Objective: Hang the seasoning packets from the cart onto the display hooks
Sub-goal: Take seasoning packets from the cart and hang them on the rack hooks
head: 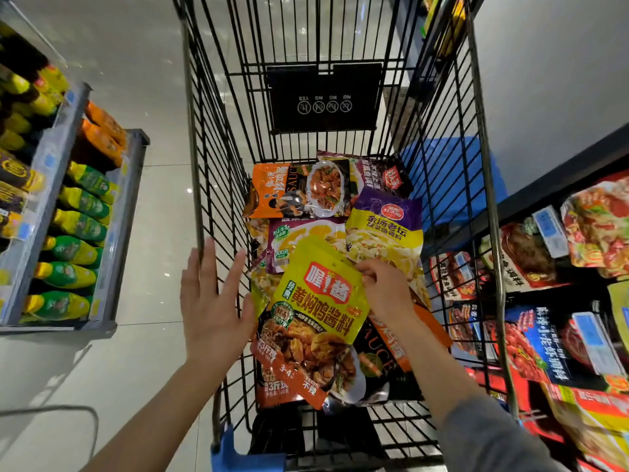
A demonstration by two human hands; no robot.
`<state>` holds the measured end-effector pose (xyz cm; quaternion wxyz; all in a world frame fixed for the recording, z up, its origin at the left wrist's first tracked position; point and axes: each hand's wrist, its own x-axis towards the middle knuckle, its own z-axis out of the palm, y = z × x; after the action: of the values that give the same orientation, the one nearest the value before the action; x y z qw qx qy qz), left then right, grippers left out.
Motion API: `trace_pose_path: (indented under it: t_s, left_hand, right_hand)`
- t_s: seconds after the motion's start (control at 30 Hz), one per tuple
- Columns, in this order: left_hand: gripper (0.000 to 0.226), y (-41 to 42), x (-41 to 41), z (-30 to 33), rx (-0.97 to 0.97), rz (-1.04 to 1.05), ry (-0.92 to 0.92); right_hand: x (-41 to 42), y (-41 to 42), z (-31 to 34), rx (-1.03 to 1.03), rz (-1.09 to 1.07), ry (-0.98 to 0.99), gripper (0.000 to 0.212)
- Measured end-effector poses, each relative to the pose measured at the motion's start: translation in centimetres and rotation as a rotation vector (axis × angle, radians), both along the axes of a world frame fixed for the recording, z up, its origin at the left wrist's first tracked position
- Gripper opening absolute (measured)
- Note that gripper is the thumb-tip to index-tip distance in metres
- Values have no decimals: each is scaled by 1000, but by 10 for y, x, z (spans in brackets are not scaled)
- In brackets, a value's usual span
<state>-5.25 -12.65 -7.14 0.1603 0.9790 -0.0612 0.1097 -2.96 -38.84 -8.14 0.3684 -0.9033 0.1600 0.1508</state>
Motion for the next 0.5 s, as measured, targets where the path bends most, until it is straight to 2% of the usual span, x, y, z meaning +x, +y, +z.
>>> trace_pose_path:
  t_s: [0.1,0.17,0.27,0.37,0.5]
  left_hand:
    - [58,-1,0,1,41,-98,-71]
    - [57,0,1,1,9,-113,-81]
    - [56,2,1,2,11,-189,-115]
    - [35,2,2,2,-4,-255,-186]
    - [12,3,-1,4,-102,-164,-171]
  right_hand:
    - [-18,27,36,-2,240,-151,29]
    - [-33,40,59,65,316,-238,28]
    - [-46,48,84,169,375,-267,29]
    - [-44,47,91,189,312,-244,29]
    - [-16,36,87,152,153,-196,26]
